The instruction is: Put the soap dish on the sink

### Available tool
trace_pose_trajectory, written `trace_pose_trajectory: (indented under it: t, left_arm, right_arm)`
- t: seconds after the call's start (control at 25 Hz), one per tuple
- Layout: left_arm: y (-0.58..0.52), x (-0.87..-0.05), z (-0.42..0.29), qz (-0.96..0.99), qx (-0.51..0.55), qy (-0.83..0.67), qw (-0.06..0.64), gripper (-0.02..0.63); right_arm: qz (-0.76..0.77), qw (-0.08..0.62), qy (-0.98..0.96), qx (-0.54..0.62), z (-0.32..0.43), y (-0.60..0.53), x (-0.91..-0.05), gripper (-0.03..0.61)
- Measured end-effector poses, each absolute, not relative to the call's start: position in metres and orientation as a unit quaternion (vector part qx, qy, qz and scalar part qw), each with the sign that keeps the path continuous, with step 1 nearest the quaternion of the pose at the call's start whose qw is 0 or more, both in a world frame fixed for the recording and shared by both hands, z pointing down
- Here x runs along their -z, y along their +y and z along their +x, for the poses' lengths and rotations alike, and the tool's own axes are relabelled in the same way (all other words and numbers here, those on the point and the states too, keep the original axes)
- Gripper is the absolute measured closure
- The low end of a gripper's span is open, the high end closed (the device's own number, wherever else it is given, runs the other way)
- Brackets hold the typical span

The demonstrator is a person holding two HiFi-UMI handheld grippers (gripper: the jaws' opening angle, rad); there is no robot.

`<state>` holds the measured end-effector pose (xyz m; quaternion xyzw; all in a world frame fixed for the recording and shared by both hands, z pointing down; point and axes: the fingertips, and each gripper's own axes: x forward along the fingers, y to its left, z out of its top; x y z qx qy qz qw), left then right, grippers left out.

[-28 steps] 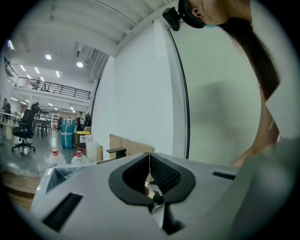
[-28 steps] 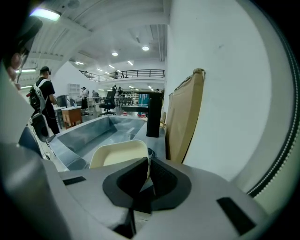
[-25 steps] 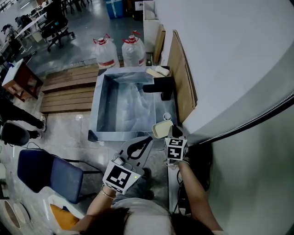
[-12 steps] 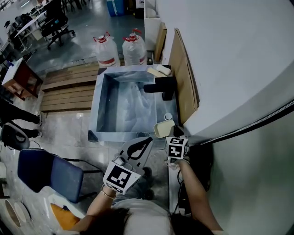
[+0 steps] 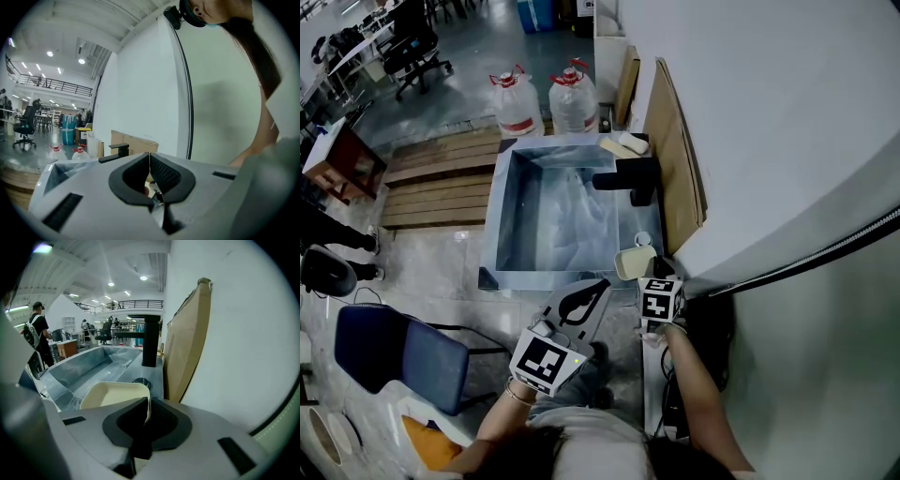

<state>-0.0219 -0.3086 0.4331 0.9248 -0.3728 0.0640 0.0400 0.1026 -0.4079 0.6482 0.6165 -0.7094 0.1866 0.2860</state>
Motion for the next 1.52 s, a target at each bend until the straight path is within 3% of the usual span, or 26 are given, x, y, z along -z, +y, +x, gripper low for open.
trace_pose_trajectory:
  t: [0.44, 0.68, 1.52]
  left_arm:
    - [-0.302, -0.432, -0.027, 0.917, -0.064, -0.387, 0.068, 0.604]
    - [-0.298, -0.422, -0.027, 0.923, -0.058, -0.38, 0.03, 0.604]
    - [-0.253, -0.399, -0.034, 0.915, -0.05, -0.399, 0.014, 0.604]
  right_arm:
    - [0.617, 0.271, -0.719, -0.17, 0.1, -0.405, -0.633, 0.537]
    - [0.621, 0.259, -0.725, -0.147, 0.097, -0.398, -0.613, 0.537]
    - [0.625, 0.204, -0.746, -0.102, 0.089, -0.34, -0.551, 0.552]
